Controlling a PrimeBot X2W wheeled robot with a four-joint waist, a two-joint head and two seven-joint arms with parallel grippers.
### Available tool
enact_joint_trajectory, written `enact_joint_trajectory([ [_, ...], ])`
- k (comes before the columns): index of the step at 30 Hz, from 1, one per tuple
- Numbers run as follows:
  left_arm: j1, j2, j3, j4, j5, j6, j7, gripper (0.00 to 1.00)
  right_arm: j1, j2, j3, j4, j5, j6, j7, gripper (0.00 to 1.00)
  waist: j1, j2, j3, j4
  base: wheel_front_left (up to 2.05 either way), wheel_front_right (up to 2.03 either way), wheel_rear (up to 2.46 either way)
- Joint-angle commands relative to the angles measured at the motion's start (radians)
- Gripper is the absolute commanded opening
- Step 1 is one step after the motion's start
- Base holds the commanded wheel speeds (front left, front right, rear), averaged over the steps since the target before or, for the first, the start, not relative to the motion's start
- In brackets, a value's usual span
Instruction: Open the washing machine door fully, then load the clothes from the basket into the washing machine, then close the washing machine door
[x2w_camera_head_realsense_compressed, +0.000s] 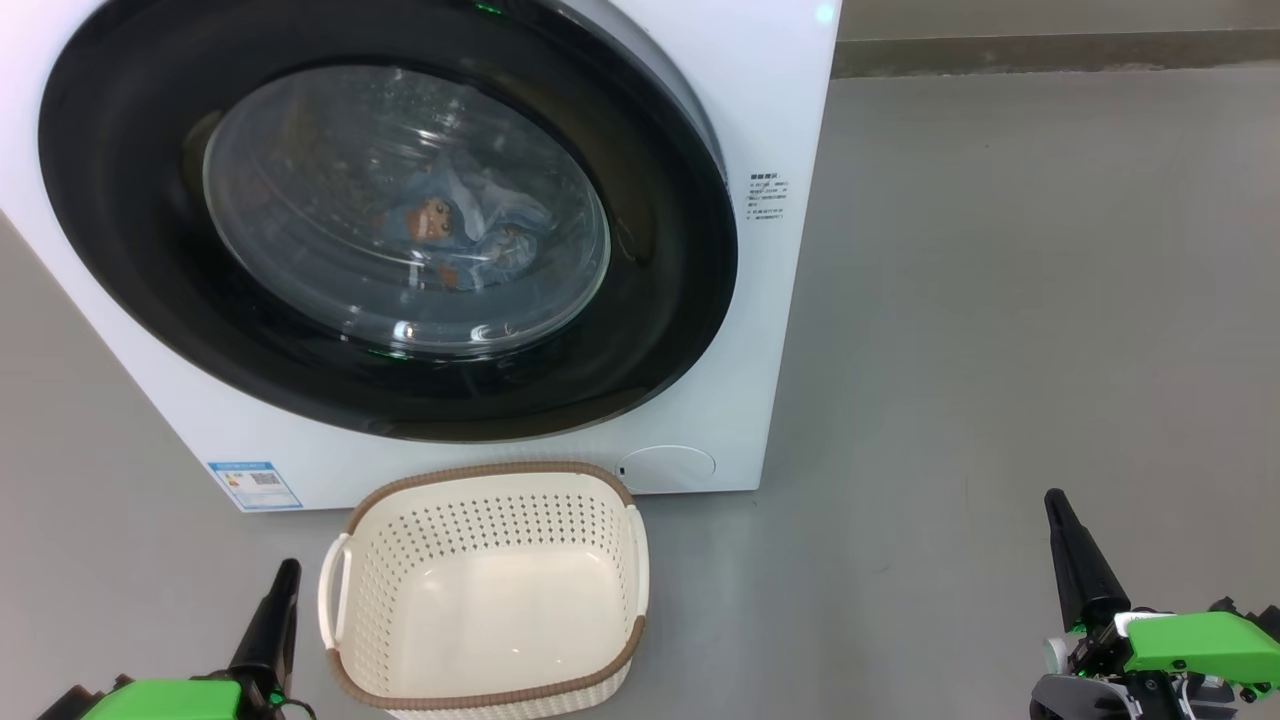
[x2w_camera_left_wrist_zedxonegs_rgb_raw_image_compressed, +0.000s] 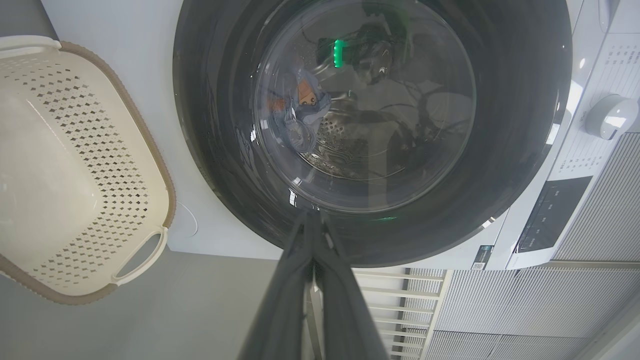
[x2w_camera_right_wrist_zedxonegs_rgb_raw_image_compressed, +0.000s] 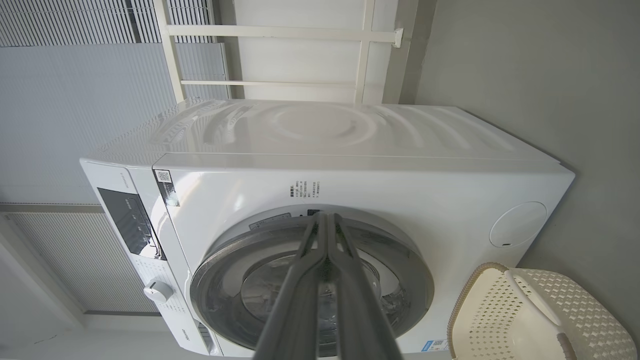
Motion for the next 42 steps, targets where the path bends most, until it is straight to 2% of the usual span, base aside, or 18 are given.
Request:
enact_joint_trajectory([
  [1, -0.041, 0.013, 0.035, -0.029, -0.002, -0.003, 0.006, 0.0, -0.01, -0.002, 0.021, -0.03, 0.003, 0.002, 0.008, 0.0, 0.0, 0.0, 0.0, 0.0, 0.0, 0.0, 0.0],
  [42, -0.042, 0.013, 0.036, -0.029, -0.002, -0.003, 0.007, 0.0, -0.01, -0.002, 0.021, -0.03, 0.003, 0.002, 0.009, 0.0, 0.0, 0.0, 0.0, 0.0, 0.0, 0.0, 0.0],
])
